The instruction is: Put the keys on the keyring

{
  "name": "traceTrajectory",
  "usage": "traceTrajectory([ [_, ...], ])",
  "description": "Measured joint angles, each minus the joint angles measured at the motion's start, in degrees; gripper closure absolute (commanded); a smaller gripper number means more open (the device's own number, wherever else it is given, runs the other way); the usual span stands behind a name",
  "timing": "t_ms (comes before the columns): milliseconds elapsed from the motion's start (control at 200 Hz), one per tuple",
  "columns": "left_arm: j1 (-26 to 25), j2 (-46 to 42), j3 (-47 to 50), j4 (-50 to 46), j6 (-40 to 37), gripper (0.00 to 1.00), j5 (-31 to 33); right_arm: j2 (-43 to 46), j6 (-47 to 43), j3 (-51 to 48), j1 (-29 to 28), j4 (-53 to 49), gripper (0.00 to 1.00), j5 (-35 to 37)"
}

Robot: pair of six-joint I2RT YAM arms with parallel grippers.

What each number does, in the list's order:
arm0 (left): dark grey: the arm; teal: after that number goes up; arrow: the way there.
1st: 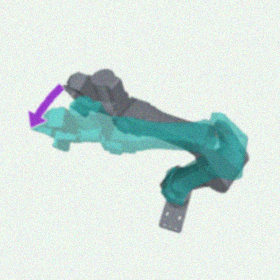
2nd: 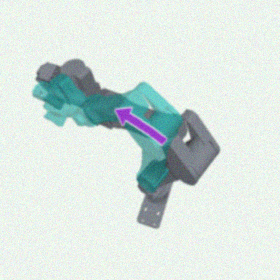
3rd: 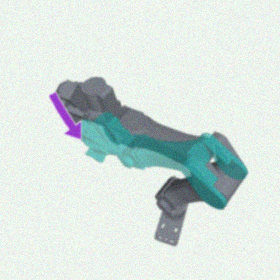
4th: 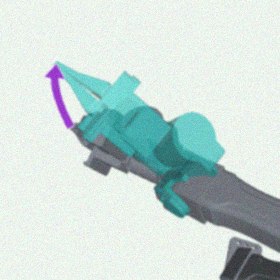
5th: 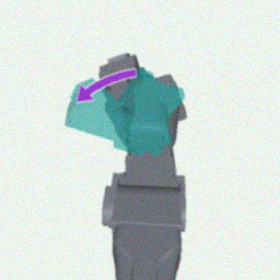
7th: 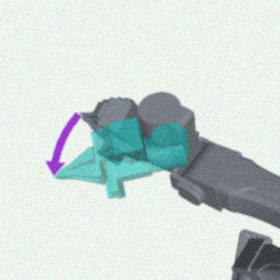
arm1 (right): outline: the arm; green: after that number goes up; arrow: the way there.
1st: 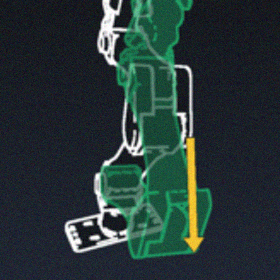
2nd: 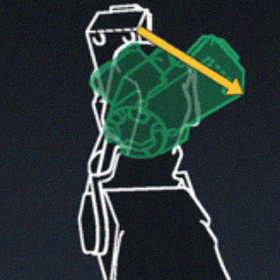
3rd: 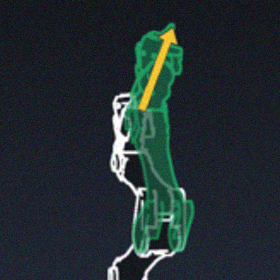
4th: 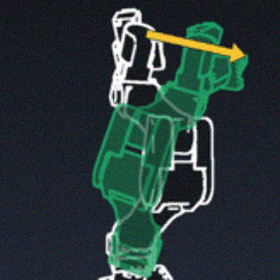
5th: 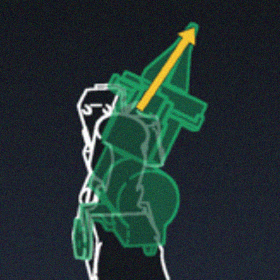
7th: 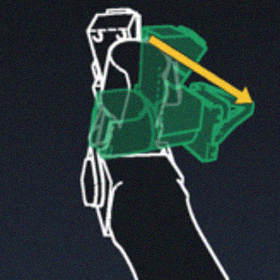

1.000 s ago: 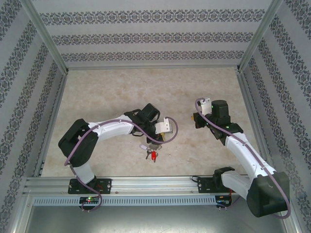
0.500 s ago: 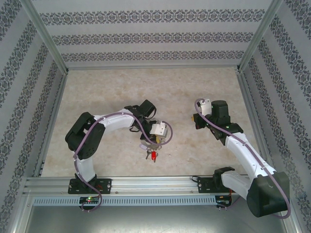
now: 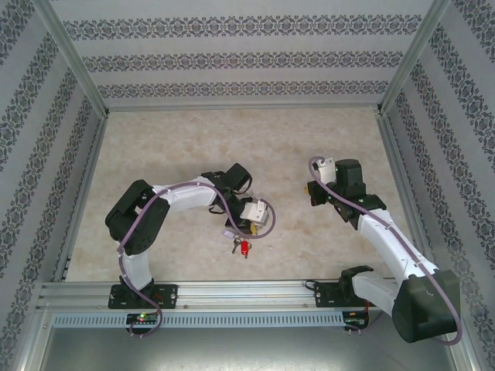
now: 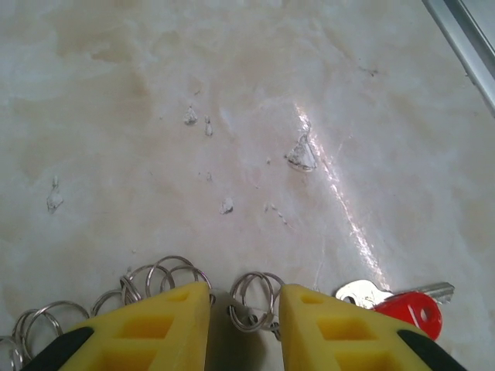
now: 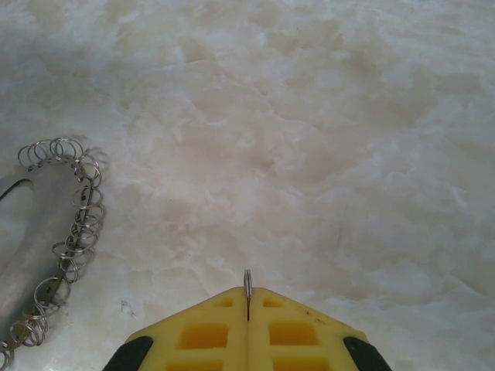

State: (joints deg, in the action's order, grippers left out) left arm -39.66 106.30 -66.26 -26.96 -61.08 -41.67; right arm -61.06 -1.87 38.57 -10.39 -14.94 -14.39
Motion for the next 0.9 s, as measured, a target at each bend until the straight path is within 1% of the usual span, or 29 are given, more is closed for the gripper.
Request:
traceTrajectory([
  [120, 1.75, -1.05, 1.66, 4.00, 4.17, 0.64, -0.11, -0.04, 0.00, 0.85, 0.00, 0.04, 1.00, 0.00],
  [260, 5.09, -2.45, 1.88, 8.22, 9.31, 0.63, 0.15, -0.59, -0.02, 1.25, 0.00, 0.07, 1.00, 0.00],
  [410, 7.06, -2.51, 1.73, 10.38, 13.18, 0.62, 1.81, -1.70, 0.00, 1.44, 0.00, 0.07, 1.00, 0.00],
  [620, 6.29, 0.46, -1.64, 11.15, 17.68, 0.61, 4.20, -1.77, -0.04, 1.44, 0.00, -0.07, 1.00, 0.00],
  [784, 3.02, 1.33, -1.84, 11.37, 17.84, 0.61, 5.09, -1.77, -0.04, 1.44, 0.00, -0.11, 1.00, 0.02],
  [899, 0.79, 2.47, -2.36, 11.21, 17.51, 0.63, 6.62, -1.77, -0.04, 1.44, 0.00, -0.13, 1.00, 0.02],
])
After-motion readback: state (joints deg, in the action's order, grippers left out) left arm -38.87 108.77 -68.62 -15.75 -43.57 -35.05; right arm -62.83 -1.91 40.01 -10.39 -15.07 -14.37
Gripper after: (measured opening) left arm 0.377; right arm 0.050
